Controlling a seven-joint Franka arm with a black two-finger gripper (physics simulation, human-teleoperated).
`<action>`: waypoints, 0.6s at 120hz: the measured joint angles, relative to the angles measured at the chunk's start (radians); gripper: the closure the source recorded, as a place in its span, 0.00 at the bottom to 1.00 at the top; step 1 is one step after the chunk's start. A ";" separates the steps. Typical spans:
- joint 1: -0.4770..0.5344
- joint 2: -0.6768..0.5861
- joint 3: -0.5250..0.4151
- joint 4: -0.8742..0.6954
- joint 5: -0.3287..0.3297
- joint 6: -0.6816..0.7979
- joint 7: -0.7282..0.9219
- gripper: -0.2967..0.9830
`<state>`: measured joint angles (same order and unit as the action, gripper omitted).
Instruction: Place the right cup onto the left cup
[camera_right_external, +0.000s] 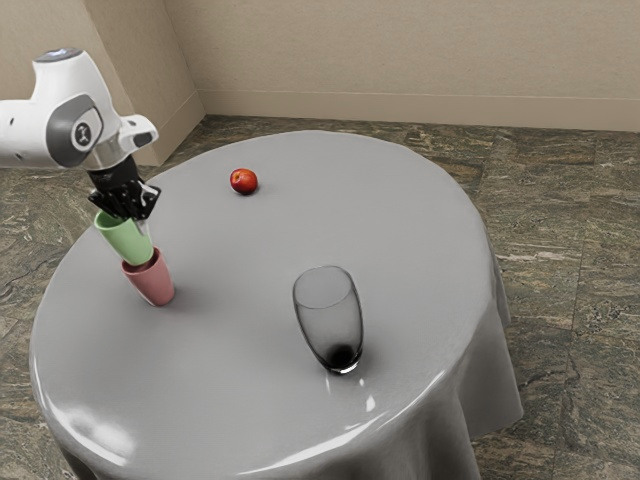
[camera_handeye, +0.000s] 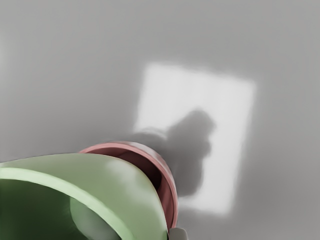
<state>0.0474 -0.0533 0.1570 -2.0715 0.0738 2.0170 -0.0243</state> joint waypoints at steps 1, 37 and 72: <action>0.000 0.001 0.000 0.000 0.000 0.000 0.000 0.84; -0.001 0.026 -0.002 0.003 0.000 0.005 -0.008 0.84; 0.000 0.053 -0.005 0.004 -0.001 0.016 -0.018 0.84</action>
<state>0.0479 -0.0002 0.1524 -2.0670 0.0732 2.0333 -0.0420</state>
